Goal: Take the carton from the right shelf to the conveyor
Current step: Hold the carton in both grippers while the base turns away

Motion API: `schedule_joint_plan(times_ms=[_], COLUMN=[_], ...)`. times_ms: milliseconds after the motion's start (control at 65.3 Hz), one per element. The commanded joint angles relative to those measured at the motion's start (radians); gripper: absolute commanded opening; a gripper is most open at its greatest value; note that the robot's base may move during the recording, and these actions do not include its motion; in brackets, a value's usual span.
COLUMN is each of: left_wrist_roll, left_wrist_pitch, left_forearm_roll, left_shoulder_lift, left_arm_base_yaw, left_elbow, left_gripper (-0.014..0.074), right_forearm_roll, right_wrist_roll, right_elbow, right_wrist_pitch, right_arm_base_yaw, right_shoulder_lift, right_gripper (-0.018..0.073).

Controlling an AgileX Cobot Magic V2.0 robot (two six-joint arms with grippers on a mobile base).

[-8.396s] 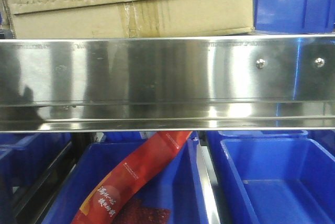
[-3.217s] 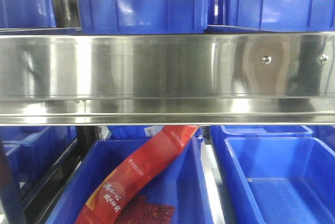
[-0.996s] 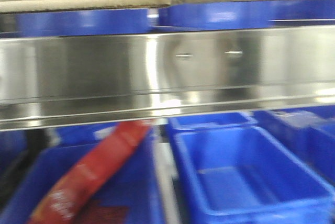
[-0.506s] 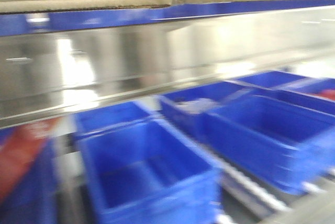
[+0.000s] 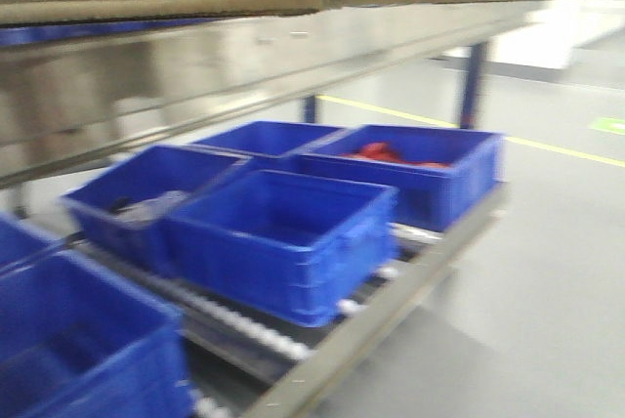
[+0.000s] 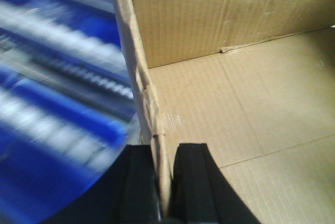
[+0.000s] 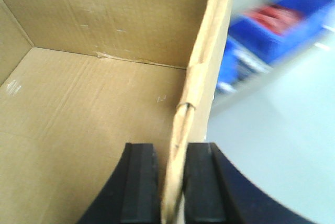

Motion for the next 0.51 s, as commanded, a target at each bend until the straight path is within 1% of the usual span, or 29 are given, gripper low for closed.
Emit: schedule_joint_plan(times_ms=[0, 490], left_wrist_roll=[0.009, 0.009], left_wrist_pitch=[-0.028, -0.028], left_forearm_roll=[0.003, 0.003], left_shoulder_lift=[-0.010, -0.010], left_arm_base_yaw=[-0.007, -0.007], left_elbow=[-0.003, -0.003], left_gripper=[-0.0016, -0.0016], right_forearm_roll=[0.002, 0.002], right_wrist_roll=[-0.018, -0.018], right_elbow=[-0.003, -0.003], right_wrist_pitch=[-0.044, -0.044], right_arm_base_yaw=[-0.002, -0.002], right_shoulder_lift=[-0.011, -0.011], right_gripper=[-0.0070, -0.0070])
